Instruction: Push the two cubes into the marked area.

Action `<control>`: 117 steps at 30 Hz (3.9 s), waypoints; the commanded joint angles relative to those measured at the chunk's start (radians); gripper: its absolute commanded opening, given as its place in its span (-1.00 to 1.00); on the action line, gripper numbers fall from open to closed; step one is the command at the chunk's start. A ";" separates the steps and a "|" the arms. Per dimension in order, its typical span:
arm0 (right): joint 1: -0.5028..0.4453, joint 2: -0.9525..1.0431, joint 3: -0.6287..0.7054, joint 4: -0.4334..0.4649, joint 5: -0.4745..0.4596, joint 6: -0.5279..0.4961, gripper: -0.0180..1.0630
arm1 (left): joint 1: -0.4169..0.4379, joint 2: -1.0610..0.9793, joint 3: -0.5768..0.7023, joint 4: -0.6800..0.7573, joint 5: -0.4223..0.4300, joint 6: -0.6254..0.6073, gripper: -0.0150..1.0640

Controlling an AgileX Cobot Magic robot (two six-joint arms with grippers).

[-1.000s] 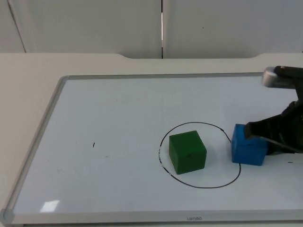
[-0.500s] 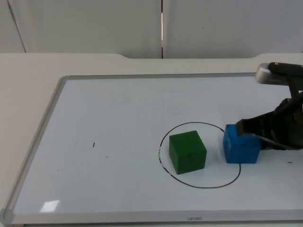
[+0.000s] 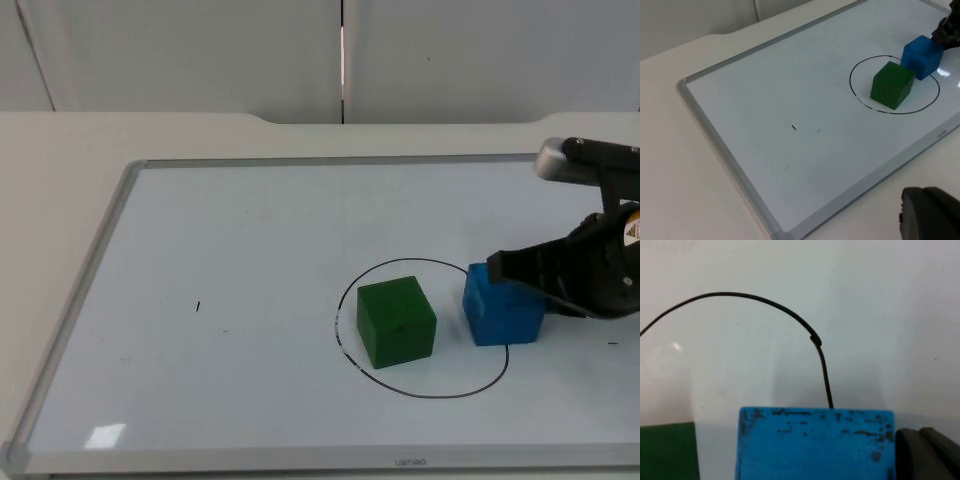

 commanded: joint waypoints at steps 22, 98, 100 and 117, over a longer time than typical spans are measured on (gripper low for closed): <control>0.102 -0.001 -0.004 -0.004 -0.081 0.024 -0.96 | 0.002 -0.004 0.005 0.002 0.004 -0.006 -0.98; -0.030 -1.921 0.162 -0.128 1.112 -0.191 -0.96 | 0.002 -0.004 0.005 0.002 0.004 -0.006 -0.98; -0.030 -1.921 0.167 -0.127 1.149 -0.216 -0.96 | 0.002 -0.004 0.005 0.002 0.004 -0.006 -0.98; -0.025 -1.921 0.270 -0.095 1.166 -0.321 -0.96 | 0.002 -0.004 0.005 0.002 0.004 -0.006 -0.98</control>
